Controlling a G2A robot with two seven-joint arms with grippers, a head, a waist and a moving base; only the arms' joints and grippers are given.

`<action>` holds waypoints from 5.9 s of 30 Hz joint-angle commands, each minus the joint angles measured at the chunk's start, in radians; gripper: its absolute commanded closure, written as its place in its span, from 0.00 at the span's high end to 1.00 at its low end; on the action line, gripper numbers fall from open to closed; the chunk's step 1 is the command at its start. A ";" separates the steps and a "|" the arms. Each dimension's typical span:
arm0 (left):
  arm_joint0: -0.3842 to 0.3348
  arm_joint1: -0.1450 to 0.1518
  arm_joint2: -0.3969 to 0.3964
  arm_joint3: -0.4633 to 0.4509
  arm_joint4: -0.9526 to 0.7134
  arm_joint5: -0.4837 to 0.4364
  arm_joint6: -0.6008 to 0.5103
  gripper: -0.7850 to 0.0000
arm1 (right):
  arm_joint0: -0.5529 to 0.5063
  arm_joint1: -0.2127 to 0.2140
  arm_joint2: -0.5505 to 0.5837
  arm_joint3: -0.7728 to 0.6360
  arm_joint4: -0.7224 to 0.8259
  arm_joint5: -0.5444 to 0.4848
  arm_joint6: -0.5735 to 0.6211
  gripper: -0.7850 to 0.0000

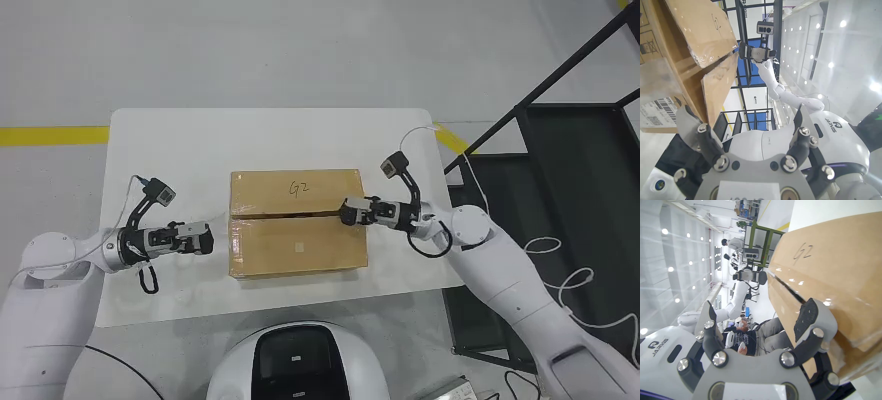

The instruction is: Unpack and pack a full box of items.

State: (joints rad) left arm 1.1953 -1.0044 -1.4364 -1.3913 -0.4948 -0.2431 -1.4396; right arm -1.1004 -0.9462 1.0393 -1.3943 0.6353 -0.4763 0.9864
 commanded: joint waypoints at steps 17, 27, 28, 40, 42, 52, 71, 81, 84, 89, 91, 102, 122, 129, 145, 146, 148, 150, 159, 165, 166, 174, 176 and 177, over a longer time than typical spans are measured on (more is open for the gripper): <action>0.015 0.006 0.093 -0.054 0.191 0.049 0.068 1.00 | -0.081 -0.001 0.106 -0.083 0.236 -0.060 0.194 1.00; -0.081 -0.023 0.198 0.053 0.110 -0.004 0.154 1.00 | -0.103 -0.007 0.139 -0.068 0.247 -0.076 0.205 1.00; -0.094 -0.027 0.210 0.065 0.101 -0.008 0.160 1.00 | -0.105 -0.007 0.144 -0.067 0.245 -0.077 0.205 1.00; -0.233 -0.066 0.333 0.172 0.071 -0.047 0.190 1.00 | -0.121 -0.012 0.181 -0.033 0.234 -0.065 0.206 1.00; -0.243 -0.070 0.342 0.186 0.070 -0.055 0.193 1.00 | -0.120 -0.014 0.180 -0.030 0.232 -0.059 0.209 1.00; -0.150 -0.029 0.226 0.145 0.066 -0.039 0.120 1.00 | -0.115 -0.025 0.171 -0.038 0.220 -0.041 0.225 1.00; -0.019 -0.020 0.165 0.058 0.079 -0.102 0.394 1.00 | 0.019 -0.053 0.113 0.148 0.017 0.063 0.118 1.00; -0.012 -0.019 0.160 0.073 0.067 -0.109 0.390 1.00 | 0.050 -0.073 0.072 0.245 0.009 0.073 0.128 1.00; -0.012 -0.019 0.160 0.073 0.067 -0.109 0.390 1.00 | 0.057 -0.078 0.066 0.259 0.011 0.070 0.131 1.00; -0.012 -0.019 0.160 0.073 0.067 -0.109 0.390 1.00 | 0.059 -0.084 0.062 0.268 0.018 0.059 0.143 1.00; -0.012 -0.019 0.160 0.073 0.067 -0.109 0.390 1.00 | 0.056 -0.085 0.065 0.266 0.020 0.054 0.147 1.00; -0.017 -0.042 0.223 0.135 0.025 -0.095 0.472 1.00 | 0.024 -0.080 0.106 0.248 0.031 0.033 0.173 1.00; -0.110 -0.097 0.318 0.271 -0.075 -0.099 0.577 1.00 | 0.001 -0.085 0.136 0.236 0.045 0.011 0.191 1.00; -0.178 -0.129 0.371 0.342 -0.130 -0.113 0.566 1.00 | -0.006 -0.084 0.155 0.238 0.049 0.006 0.198 1.00; -0.134 -0.132 0.301 0.309 -0.175 -0.265 0.550 1.00 | 0.000 -0.093 0.150 0.245 0.027 0.012 0.184 1.00; -0.129 -0.132 0.297 0.303 -0.174 -0.272 0.550 1.00 | 0.001 -0.094 0.149 0.247 0.026 0.011 0.183 1.00; -0.116 -0.130 0.283 0.278 -0.171 -0.294 0.552 1.00 | 0.005 -0.096 0.146 0.254 0.021 0.013 0.179 1.00; -0.107 -0.128 0.274 0.259 -0.164 -0.310 0.552 1.00 | 0.008 -0.097 0.145 0.260 0.018 0.014 0.178 1.00; -0.083 -0.125 0.258 0.163 -0.129 -0.303 0.526 1.00 | 0.012 -0.101 0.148 0.275 0.015 0.013 0.181 1.00; -0.090 -0.130 0.274 0.126 -0.104 -0.310 0.509 1.00 | 0.010 -0.103 0.150 0.274 0.013 0.015 0.180 1.00; -0.090 -0.130 0.275 0.123 -0.101 -0.310 0.508 1.00 | 0.010 -0.103 0.151 0.273 0.012 0.015 0.180 1.00; -0.114 -0.140 0.320 0.133 -0.060 -0.245 0.481 1.00 | 0.007 -0.105 0.156 0.272 0.009 0.015 0.183 1.00; -0.126 -0.143 0.339 0.139 -0.049 -0.222 0.463 1.00 | 0.006 -0.105 0.158 0.272 0.008 0.015 0.184 1.00; -0.130 -0.145 0.349 0.141 -0.042 -0.214 0.453 1.00 | 0.006 -0.105 0.158 0.273 0.008 0.015 0.185 1.00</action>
State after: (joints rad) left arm 1.0690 -1.1478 -1.0967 -1.2522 -0.5428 -0.4649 -0.9781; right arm -1.0940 -1.0515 1.1971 -1.1220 0.6437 -0.4615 1.1706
